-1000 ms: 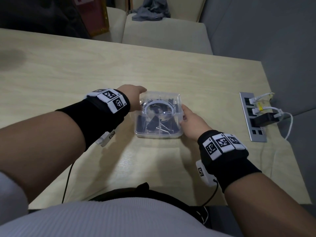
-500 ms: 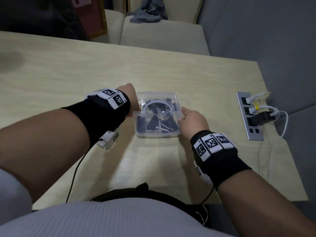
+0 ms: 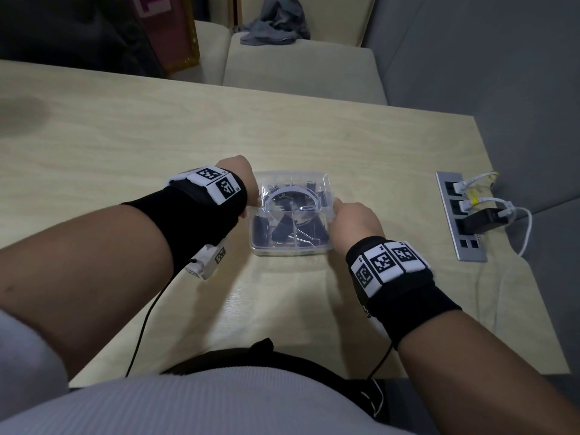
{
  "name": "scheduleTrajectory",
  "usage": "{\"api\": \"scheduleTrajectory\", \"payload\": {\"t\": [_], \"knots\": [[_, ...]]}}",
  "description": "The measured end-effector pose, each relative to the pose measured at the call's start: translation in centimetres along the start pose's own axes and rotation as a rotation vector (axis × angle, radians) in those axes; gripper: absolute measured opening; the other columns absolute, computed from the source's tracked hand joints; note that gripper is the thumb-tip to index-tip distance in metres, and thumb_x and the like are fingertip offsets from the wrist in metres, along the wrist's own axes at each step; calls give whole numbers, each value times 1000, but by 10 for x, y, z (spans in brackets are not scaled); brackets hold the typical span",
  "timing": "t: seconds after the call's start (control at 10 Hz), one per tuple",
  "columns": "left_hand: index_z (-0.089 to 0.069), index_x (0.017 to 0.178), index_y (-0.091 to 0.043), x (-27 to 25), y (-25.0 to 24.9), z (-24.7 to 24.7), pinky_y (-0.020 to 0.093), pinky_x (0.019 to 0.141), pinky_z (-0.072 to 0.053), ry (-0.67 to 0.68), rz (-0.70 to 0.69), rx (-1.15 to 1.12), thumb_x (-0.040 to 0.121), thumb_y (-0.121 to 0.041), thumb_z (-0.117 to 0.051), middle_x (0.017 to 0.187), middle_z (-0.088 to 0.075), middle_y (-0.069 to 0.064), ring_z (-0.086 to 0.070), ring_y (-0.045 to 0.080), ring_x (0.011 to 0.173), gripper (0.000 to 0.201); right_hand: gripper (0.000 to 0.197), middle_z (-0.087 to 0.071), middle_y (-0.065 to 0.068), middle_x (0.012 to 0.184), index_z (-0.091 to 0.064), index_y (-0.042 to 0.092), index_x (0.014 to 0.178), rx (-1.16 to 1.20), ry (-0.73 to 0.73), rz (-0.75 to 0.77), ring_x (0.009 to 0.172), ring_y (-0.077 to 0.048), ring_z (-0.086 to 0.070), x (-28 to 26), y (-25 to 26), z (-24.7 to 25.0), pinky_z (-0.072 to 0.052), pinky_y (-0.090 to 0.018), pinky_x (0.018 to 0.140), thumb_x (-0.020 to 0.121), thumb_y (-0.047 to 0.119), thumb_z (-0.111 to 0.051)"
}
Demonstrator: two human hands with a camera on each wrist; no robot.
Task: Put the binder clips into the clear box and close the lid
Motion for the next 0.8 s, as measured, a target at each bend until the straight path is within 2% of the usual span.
{"api": "scheduleTrajectory", "payload": {"t": [0.1,0.2,0.3,0.4,0.5,0.6,0.7,0.8], "knots": [[-61,73,-8,-10,-7,3,22,67,-57,-102,-43,-1,82,-14,-71,68,-70,7,-68,16,59,15,45,-55,-17,121,-43,13,137,20,-11,-14,107,-34,-56,-1,0,-1,-38,-33,69,92,7,-41],[-56,76,-10,-21,-16,5,35,78,-60,-167,-75,39,81,-15,-74,80,-76,12,-75,25,75,19,45,-55,-17,121,-43,12,136,28,-23,-25,107,-34,-56,-2,0,-1,-38,-32,69,91,6,-42],[-53,93,-7,-23,-14,4,39,71,-62,-204,-76,12,79,-11,-73,84,-75,14,-75,30,74,26,46,-55,-17,120,-43,12,136,31,-36,-23,106,-34,-57,-4,-2,-1,-38,-32,68,90,4,-40],[-49,109,-4,-28,-14,5,38,64,-60,-236,-103,-13,78,-11,-73,86,-72,14,-73,31,73,40,45,-57,-17,119,-44,11,135,47,-52,-16,105,-34,-58,-5,-2,-1,-38,-32,68,91,5,-40],[-45,115,-4,-37,-12,8,36,58,-52,-257,-147,-15,80,-17,-71,91,-71,16,-67,32,74,46,39,-60,-15,121,-47,11,133,78,-80,-16,107,-33,-58,-10,-7,1,-43,-33,72,94,10,-42],[-42,120,-5,-37,-9,6,32,53,-45,-228,-129,0,81,-24,-69,93,-70,16,-67,31,78,52,37,-58,-14,129,-49,9,132,87,-54,-29,115,-32,-55,-14,-13,5,-45,-35,86,98,19,-40],[-40,122,-7,-40,-5,12,34,61,-50,-241,-128,2,85,-31,-64,94,-67,13,-66,30,79,50,43,-56,-15,131,-48,7,132,110,-99,-41,116,-33,-54,-24,-24,25,-44,-37,87,98,32,-41],[-40,127,-9,-50,0,15,35,70,-49,-286,-138,3,88,-38,-60,106,-65,14,-58,29,81,53,49,-57,-12,131,-43,10,137,173,-173,-6,117,-31,-53,-38,-38,50,-45,-40,92,97,37,-42]]}}
Point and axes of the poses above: each hand's wrist, its own x-axis towards the middle knuckle, its own z-axis out of the back of the hand, y = z × x, the point moved 3 cm from there along x, towards the middle knuckle
